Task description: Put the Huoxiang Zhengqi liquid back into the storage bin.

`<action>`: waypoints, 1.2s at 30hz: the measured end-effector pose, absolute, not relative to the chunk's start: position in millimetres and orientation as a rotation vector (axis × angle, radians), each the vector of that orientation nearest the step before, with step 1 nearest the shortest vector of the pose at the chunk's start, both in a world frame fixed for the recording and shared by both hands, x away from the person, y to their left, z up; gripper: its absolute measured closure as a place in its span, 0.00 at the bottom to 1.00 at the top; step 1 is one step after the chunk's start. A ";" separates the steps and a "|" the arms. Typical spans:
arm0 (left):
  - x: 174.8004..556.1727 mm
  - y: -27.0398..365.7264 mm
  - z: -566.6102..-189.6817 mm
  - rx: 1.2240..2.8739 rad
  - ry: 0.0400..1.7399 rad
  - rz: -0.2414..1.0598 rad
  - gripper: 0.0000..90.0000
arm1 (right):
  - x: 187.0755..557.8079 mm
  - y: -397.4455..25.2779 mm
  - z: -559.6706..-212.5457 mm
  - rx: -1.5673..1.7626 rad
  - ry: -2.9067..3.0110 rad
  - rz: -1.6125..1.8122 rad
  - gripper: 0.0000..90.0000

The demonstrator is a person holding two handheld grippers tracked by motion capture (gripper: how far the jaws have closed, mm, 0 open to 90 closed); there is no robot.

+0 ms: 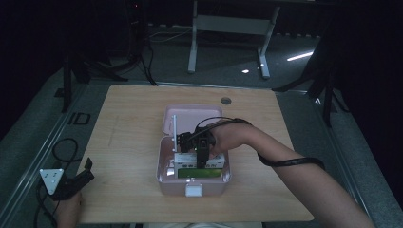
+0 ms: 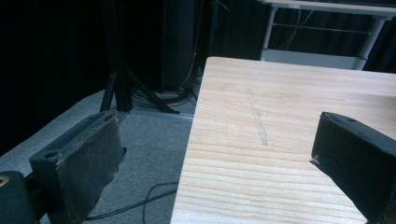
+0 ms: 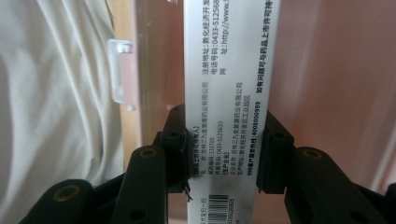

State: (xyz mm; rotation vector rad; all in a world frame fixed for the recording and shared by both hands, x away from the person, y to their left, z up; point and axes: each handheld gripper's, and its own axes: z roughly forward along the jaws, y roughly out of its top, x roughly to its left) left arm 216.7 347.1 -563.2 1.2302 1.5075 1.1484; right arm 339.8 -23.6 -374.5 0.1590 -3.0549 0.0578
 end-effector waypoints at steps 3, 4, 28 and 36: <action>216.8 347.1 -563.2 1.232 1.507 1.150 0.02 | 340.9 -23.8 -386.2 0.149 -3.046 0.069 0.69; 216.8 347.2 -563.2 1.233 1.507 1.150 0.02 | 341.5 -23.7 -389.9 0.150 -3.042 0.069 0.69; 216.7 347.0 -563.2 1.232 1.507 1.152 0.02 | 341.3 -30.4 -452.1 0.116 -2.983 0.132 0.69; 216.7 346.9 -563.2 1.233 1.507 1.153 0.02 | 339.2 -32.8 -456.5 0.116 -2.978 0.131 0.68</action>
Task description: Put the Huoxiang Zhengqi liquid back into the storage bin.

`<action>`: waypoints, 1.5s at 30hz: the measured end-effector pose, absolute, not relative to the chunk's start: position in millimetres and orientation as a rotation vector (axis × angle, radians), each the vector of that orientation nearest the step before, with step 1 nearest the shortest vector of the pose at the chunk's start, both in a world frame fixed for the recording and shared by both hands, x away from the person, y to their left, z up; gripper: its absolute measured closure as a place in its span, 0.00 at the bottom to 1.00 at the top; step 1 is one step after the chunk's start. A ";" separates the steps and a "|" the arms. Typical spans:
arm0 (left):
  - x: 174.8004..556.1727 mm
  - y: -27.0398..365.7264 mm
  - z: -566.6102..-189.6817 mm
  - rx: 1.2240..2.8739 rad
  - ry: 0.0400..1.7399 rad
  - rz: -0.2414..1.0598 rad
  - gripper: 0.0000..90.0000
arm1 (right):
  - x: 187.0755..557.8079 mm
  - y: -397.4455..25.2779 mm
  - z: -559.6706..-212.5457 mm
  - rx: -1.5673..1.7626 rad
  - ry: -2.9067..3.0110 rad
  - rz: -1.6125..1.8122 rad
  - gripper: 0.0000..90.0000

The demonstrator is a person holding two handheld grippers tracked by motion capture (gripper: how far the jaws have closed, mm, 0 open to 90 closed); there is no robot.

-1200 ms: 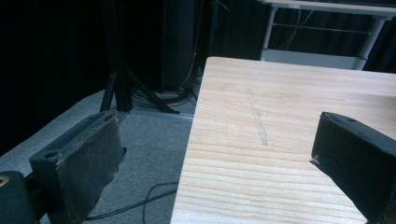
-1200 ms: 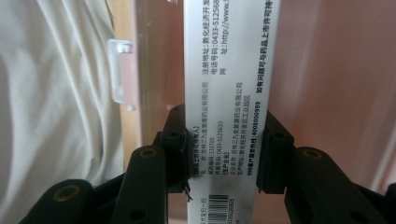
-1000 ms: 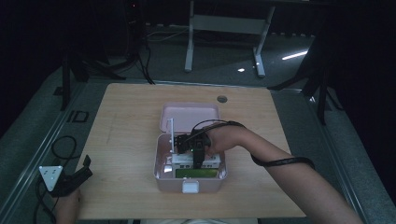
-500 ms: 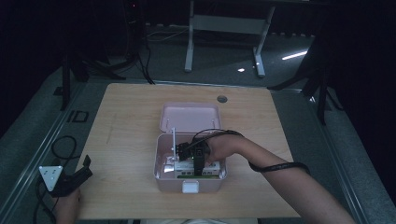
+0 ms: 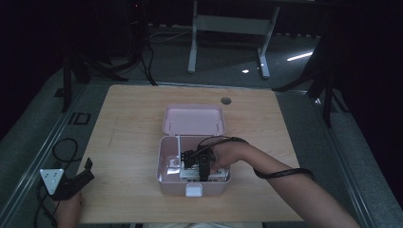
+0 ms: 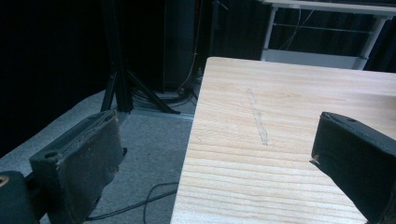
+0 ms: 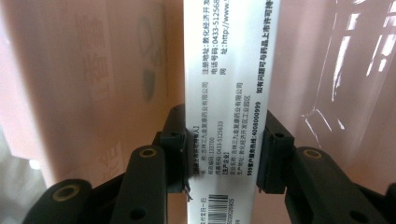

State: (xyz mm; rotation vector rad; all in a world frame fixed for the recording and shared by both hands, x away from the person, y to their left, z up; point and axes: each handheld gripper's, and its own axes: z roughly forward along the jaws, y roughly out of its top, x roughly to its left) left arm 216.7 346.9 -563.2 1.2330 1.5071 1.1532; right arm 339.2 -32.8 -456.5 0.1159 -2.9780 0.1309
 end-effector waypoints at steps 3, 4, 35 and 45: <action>216.8 346.8 -563.2 1.233 1.508 1.153 0.02 | 338.0 -33.7 -456.9 0.121 -2.976 0.121 0.67; 216.7 346.8 -563.2 1.236 1.507 1.153 0.02 | 338.3 -34.0 -457.3 0.119 -2.971 0.117 0.66; 216.6 346.8 -563.2 1.236 1.509 1.154 0.02 | 359.7 -84.2 -369.9 0.058 -3.050 -0.435 0.15; 216.9 346.6 -563.2 1.233 1.509 1.155 0.02 | 369.2 -130.6 -368.1 -0.030 -3.074 -0.772 0.15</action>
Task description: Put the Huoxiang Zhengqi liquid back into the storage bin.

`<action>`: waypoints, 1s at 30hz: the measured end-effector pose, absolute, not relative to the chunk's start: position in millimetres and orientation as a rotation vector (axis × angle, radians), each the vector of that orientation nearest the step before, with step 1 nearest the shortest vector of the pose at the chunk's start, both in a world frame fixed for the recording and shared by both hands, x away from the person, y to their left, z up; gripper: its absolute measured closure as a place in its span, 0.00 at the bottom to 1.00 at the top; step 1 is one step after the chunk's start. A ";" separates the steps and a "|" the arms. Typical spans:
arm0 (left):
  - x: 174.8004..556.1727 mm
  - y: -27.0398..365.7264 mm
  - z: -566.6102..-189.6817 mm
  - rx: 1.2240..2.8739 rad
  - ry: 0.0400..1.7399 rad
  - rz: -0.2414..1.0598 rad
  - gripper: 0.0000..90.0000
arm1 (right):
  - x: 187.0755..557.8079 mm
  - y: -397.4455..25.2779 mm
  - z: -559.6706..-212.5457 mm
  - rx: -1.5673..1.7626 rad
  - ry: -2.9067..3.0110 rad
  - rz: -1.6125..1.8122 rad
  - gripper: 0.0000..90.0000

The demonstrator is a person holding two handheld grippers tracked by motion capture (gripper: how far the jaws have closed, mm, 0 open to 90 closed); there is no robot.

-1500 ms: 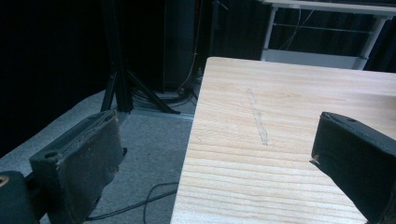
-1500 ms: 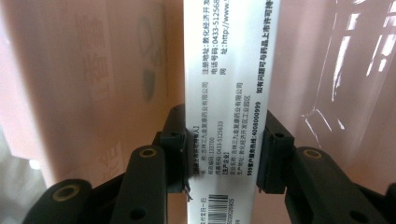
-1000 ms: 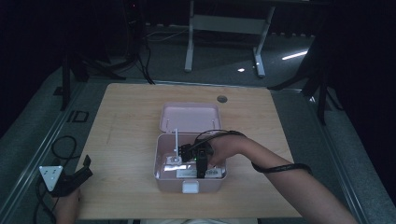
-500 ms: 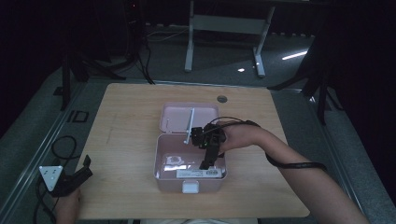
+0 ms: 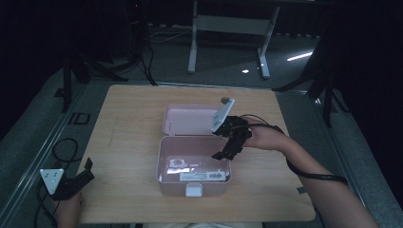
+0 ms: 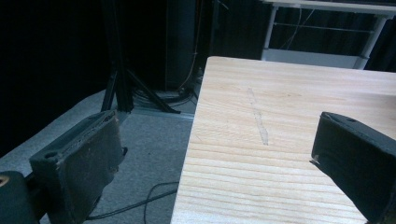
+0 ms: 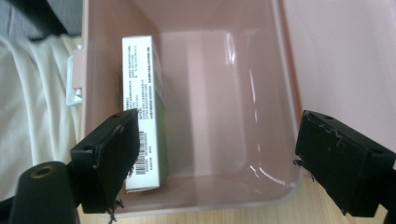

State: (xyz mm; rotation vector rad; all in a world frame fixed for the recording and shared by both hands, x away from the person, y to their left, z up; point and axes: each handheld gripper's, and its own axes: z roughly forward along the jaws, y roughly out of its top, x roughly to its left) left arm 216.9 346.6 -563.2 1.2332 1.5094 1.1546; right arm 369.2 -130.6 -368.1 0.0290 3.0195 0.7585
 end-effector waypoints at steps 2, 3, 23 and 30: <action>217.0 346.8 -563.2 1.234 1.510 1.153 0.02 | 372.3 -147.4 -373.3 0.082 2.985 0.829 0.15; 217.0 346.7 -563.2 1.234 1.511 1.153 0.02 | 372.8 -152.6 -375.8 0.089 2.971 0.842 0.15; 217.2 346.6 -563.1 1.235 1.512 1.154 0.02 | 404.7 -221.0 -474.1 0.493 2.822 0.933 0.14; 217.2 346.5 -563.2 1.235 1.512 1.155 0.02 | 406.3 -221.1 -509.0 0.608 2.585 1.043 0.14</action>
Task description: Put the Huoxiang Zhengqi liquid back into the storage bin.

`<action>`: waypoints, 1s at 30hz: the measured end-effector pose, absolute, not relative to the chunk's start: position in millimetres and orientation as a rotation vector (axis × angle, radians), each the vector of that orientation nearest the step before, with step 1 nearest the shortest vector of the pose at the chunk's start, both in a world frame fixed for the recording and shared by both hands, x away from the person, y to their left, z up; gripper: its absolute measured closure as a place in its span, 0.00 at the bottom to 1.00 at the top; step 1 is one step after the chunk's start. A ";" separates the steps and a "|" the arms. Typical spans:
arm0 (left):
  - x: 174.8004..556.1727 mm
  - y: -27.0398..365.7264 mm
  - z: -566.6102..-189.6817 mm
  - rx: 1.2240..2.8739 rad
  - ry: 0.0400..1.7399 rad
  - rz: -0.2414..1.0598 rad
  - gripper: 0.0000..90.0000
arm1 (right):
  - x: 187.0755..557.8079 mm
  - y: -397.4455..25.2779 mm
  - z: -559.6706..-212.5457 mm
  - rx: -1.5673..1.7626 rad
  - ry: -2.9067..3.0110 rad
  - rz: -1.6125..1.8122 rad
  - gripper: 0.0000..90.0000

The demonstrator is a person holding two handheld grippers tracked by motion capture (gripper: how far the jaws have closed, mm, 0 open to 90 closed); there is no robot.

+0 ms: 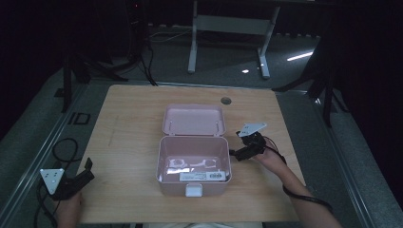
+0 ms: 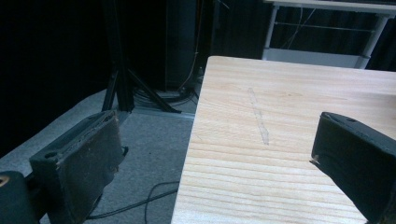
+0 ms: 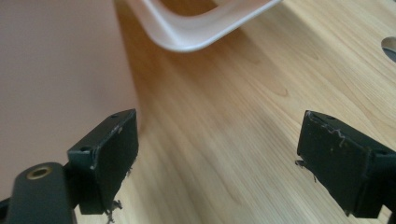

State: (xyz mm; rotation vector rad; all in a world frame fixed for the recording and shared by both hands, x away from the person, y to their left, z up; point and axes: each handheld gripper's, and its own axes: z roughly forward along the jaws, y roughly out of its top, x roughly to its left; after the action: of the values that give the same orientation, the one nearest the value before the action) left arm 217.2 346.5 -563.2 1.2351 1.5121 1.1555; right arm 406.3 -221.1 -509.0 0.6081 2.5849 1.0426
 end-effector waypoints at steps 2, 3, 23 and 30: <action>217.3 346.5 -563.1 1.237 1.512 1.154 0.02 | 406.4 -219.9 -515.4 0.649 2.537 1.092 0.13; 217.2 346.6 -563.1 1.238 1.512 1.154 0.02 | 406.6 -219.6 -518.8 0.666 2.512 1.113 0.13; 217.2 346.5 -563.2 1.234 1.513 1.155 0.02 | 411.0 -238.3 -545.7 0.922 2.255 1.172 0.12; 217.3 346.9 -563.2 1.232 1.514 1.152 0.02 | 410.9 -263.7 -543.3 1.028 2.207 1.167 0.12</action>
State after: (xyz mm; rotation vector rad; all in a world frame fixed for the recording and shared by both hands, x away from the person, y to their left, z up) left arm 217.3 346.9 -563.2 1.2322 1.5137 1.1524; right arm 410.9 -263.7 -543.3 1.0284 2.2069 1.1666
